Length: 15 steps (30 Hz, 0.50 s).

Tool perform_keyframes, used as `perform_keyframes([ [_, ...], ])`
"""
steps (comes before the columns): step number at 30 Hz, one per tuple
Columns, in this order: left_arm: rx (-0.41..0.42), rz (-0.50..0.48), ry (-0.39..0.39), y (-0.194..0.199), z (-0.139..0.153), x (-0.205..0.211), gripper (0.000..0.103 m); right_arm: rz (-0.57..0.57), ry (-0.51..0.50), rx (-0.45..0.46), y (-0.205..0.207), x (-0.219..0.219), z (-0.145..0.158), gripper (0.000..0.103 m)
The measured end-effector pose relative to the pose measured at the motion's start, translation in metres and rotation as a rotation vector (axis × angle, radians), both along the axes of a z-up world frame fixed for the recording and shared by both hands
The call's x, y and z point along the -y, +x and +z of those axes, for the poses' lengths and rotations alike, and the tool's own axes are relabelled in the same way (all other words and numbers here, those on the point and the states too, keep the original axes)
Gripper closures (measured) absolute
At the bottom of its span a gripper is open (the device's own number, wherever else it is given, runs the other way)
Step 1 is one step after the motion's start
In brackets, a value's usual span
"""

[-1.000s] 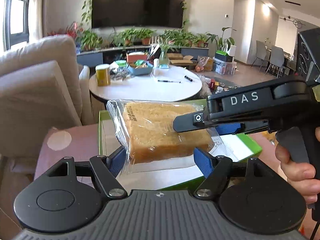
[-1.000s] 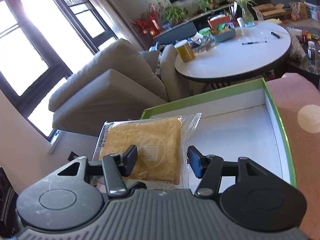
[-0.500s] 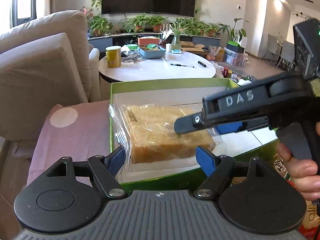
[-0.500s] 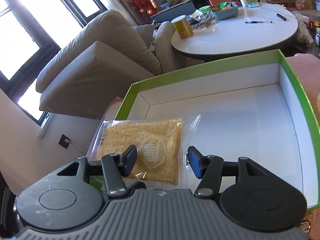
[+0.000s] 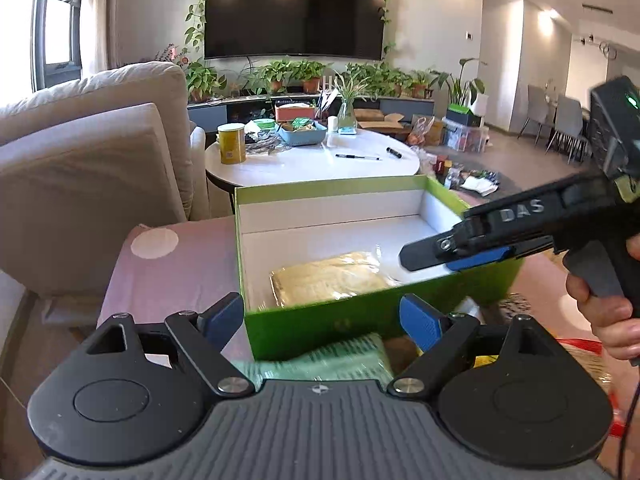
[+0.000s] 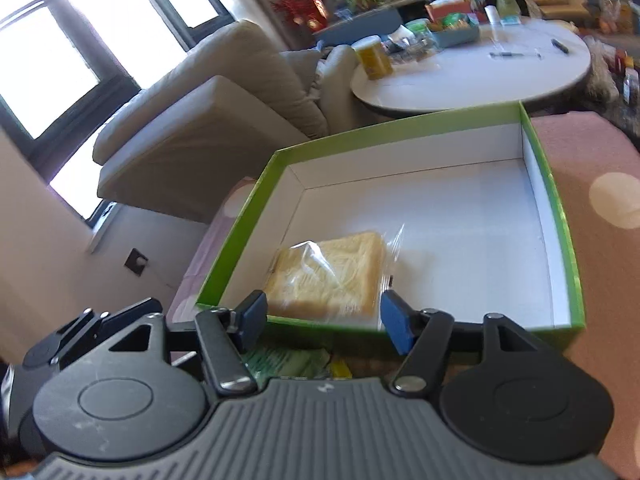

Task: Organize snacks
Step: 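Grasp the red-and-yellow chip bag with the left tool and lift it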

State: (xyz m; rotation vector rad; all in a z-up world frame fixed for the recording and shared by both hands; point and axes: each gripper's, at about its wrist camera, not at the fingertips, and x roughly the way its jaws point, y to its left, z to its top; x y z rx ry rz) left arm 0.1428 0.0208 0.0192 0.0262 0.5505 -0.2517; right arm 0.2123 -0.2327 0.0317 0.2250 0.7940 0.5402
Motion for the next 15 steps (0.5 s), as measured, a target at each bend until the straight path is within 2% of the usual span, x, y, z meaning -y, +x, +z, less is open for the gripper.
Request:
perform_keyframes([
  [2,0.003,0.004,-0.013,-0.011,0.003,-0.001,0.019,0.004,-0.029,0.035,-0.015,0.003,0.005,0.035],
  [8,0.012,0.007,-0.012,-0.045,0.010,0.006,0.018,0.073,-0.033,0.002,-0.029,0.001,0.002,0.035],
  [10,-0.010,0.015,-0.017,-0.054,0.009,0.008,0.013,0.110,-0.052,-0.025,-0.030,-0.004,-0.005,0.034],
  [13,-0.044,0.015,-0.024,-0.067,0.003,0.011,0.013,0.122,-0.057,-0.066,-0.026,-0.007,-0.016,0.031],
  [15,-0.068,0.011,-0.035,-0.073,0.000,0.014,0.013,0.111,-0.063,-0.069,-0.022,-0.006,-0.021,0.023],
])
